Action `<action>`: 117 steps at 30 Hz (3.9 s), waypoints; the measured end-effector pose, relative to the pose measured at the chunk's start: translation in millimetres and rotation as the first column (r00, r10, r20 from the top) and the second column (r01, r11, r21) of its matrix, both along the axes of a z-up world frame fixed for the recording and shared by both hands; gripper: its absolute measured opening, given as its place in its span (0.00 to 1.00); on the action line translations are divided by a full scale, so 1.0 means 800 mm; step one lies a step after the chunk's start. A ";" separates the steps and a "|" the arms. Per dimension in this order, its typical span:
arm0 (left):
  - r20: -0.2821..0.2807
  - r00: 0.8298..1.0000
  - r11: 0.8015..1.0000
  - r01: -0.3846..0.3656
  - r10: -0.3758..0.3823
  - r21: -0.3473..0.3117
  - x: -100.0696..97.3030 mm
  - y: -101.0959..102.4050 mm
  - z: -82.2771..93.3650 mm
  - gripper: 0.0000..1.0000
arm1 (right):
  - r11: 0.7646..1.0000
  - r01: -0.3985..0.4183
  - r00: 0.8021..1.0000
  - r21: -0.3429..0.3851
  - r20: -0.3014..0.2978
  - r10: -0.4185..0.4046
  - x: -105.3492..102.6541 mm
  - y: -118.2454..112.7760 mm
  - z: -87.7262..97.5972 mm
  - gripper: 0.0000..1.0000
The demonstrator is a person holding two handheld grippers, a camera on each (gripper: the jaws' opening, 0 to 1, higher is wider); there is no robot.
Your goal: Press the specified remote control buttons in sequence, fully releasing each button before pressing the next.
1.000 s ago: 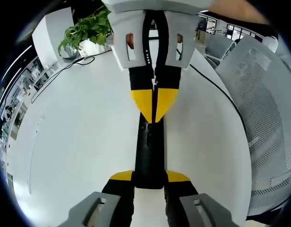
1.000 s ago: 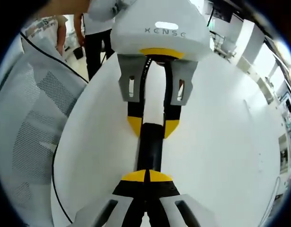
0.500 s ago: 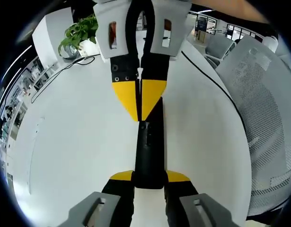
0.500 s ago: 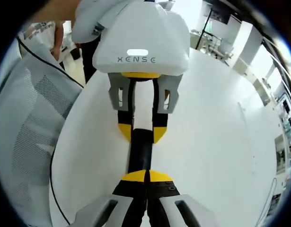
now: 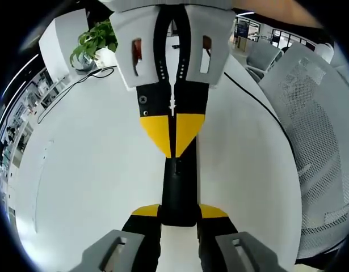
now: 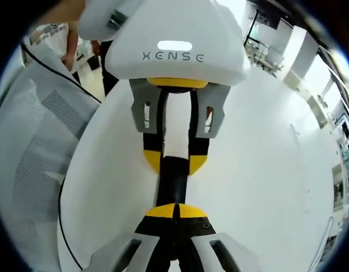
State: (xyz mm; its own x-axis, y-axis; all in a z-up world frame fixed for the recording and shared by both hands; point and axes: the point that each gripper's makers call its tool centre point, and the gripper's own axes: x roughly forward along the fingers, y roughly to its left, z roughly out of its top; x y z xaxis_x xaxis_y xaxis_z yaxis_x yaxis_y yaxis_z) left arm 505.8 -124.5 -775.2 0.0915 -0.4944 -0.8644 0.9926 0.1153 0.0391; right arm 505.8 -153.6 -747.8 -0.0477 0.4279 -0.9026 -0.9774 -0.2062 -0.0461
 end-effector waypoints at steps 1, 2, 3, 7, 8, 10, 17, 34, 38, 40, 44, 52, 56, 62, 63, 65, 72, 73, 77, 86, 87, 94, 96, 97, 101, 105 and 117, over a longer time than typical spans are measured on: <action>0.000 1.000 1.000 0.000 0.000 -0.001 0.000 0.000 0.000 0.23 | 1.000 -0.001 1.000 -0.001 -0.002 0.001 -0.001 0.000 -0.001 0.00; 0.000 1.000 1.000 0.000 0.000 -0.001 0.000 0.000 0.000 0.23 | 1.000 -0.002 1.000 -0.002 -0.002 0.002 -0.001 0.000 -0.002 0.00; 0.000 1.000 1.000 0.000 0.000 -0.002 0.000 0.000 0.000 0.23 | 1.000 -0.003 1.000 -0.005 -0.003 0.003 -0.001 -0.001 -0.003 0.00; 0.001 1.000 1.000 0.001 -0.001 0.001 0.000 0.000 0.000 0.23 | 1.000 -0.004 1.000 -0.008 -0.003 0.004 -0.001 -0.001 -0.006 0.00; 0.001 1.000 1.000 0.001 -0.001 0.001 0.001 0.000 0.000 0.23 | 1.000 -0.006 1.000 -0.007 -0.004 0.006 -0.002 0.000 -0.006 0.00; 0.001 1.000 1.000 0.001 -0.001 0.000 0.001 0.000 0.000 0.23 | 1.000 -0.007 1.000 -0.009 -0.004 0.007 -0.002 0.000 -0.007 0.00; 0.001 1.000 1.000 0.001 -0.001 0.000 0.001 0.000 0.000 0.23 | 1.000 -0.012 1.000 -0.021 -0.007 0.012 -0.002 -0.001 -0.013 0.00; -0.001 1.000 1.000 -0.002 0.002 -0.004 0.001 0.001 0.000 0.23 | 0.998 -0.026 1.000 -0.051 -0.011 0.025 -0.001 -0.002 -0.023 0.00; -0.002 1.000 1.000 -0.002 0.002 -0.005 0.001 0.001 0.000 0.23 | 0.998 -0.020 0.999 -0.061 -0.030 0.018 0.001 -0.002 -0.024 0.00; -0.003 1.000 1.000 -0.002 0.002 -0.007 0.001 0.001 0.000 0.23 | 0.998 -0.025 0.999 -0.065 -0.026 0.024 0.000 -0.002 -0.024 0.00; -0.005 1.000 1.000 -0.003 0.003 -0.009 0.002 0.002 0.000 0.23 | 0.998 0.000 1.000 -0.058 -0.026 -0.002 0.001 -0.002 -0.025 0.00; -0.004 1.000 1.000 -0.005 0.005 -0.004 0.002 0.002 0.000 0.23 | 0.995 0.005 1.000 -0.095 -0.011 -0.006 0.002 -0.001 -0.026 0.00; -0.002 1.000 1.000 -0.006 0.006 0.000 0.002 0.002 0.000 0.23 | 0.997 0.005 1.000 -0.077 0.004 -0.004 0.000 -0.001 -0.025 0.00; 0.002 1.000 1.000 -0.003 0.003 0.005 0.002 0.002 0.000 0.23 | 0.997 -0.070 0.996 -0.034 0.045 0.072 0.001 -0.003 -0.021 0.00; 0.003 1.000 1.000 -0.003 0.003 0.005 0.003 0.002 0.000 0.23 | 0.998 -0.059 0.997 -0.013 0.051 0.059 0.003 -0.001 -0.018 0.00; 0.005 1.000 1.000 -0.003 0.003 0.005 0.003 0.003 0.000 0.23 | 0.999 -0.033 0.999 0.001 0.033 0.033 0.006 0.000 -0.013 0.00; 0.004 1.000 1.000 -0.003 0.003 0.008 0.002 0.002 0.000 0.23 | 0.999 -0.006 0.999 0.038 0.033 0.005 0.012 0.007 0.007 0.00; 0.004 1.000 1.000 -0.003 0.003 0.008 0.002 0.002 0.000 0.23 | 0.999 -0.009 0.999 0.035 0.041 0.007 0.013 0.007 0.007 0.00; 0.004 1.000 1.000 -0.004 0.004 0.009 0.003 0.002 0.000 0.23 | 0.999 -0.003 0.999 0.034 0.042 0.002 0.016 0.010 0.009 0.00; 0.001 1.000 1.000 -0.005 0.005 0.005 0.001 0.001 -0.001 0.23 | 1.000 -0.002 1.000 0.031 0.025 0.001 0.014 0.013 0.009 0.00; 0.000 1.000 1.000 -0.005 0.005 0.005 0.001 0.001 -0.001 0.23 | 0.999 -0.002 1.000 0.032 0.025 0.001 0.013 0.014 0.008 0.00; 0.000 1.000 1.000 -0.005 0.005 0.001 0.001 0.001 -0.001 0.23 | 1.000 -0.008 1.000 0.019 0.011 0.008 0.003 0.016 -0.003 0.00; 0.000 1.000 1.000 -0.006 0.006 0.000 0.000 0.001 -0.001 0.23 | 1.000 -0.016 1.000 0.008 0.007 0.016 0.000 0.016 -0.007 0.00; 0.001 1.000 1.000 -0.007 0.007 0.000 0.000 0.001 -0.001 0.23 | 1.000 -0.018 1.000 0.007 0.006 0.018 -0.001 0.016 -0.009 0.00; 0.001 1.000 1.000 -0.007 0.007 -0.001 0.000 0.001 0.000 0.23 | 1.000 -0.025 1.000 -0.004 0.003 0.025 -0.003 0.015 -0.014 0.00; 0.001 1.000 1.000 -0.007 0.007 -0.002 -0.001 0.001 0.000 0.23 | 1.000 -0.028 1.000 -0.011 0.001 0.028 -0.004 0.015 -0.017 0.00; 0.004 1.000 1.000 -0.011 0.011 -0.006 0.001 0.001 0.000 0.23 | 0.999 -0.038 0.999 -0.022 -0.002 0.038 -0.003 0.013 -0.022 0.00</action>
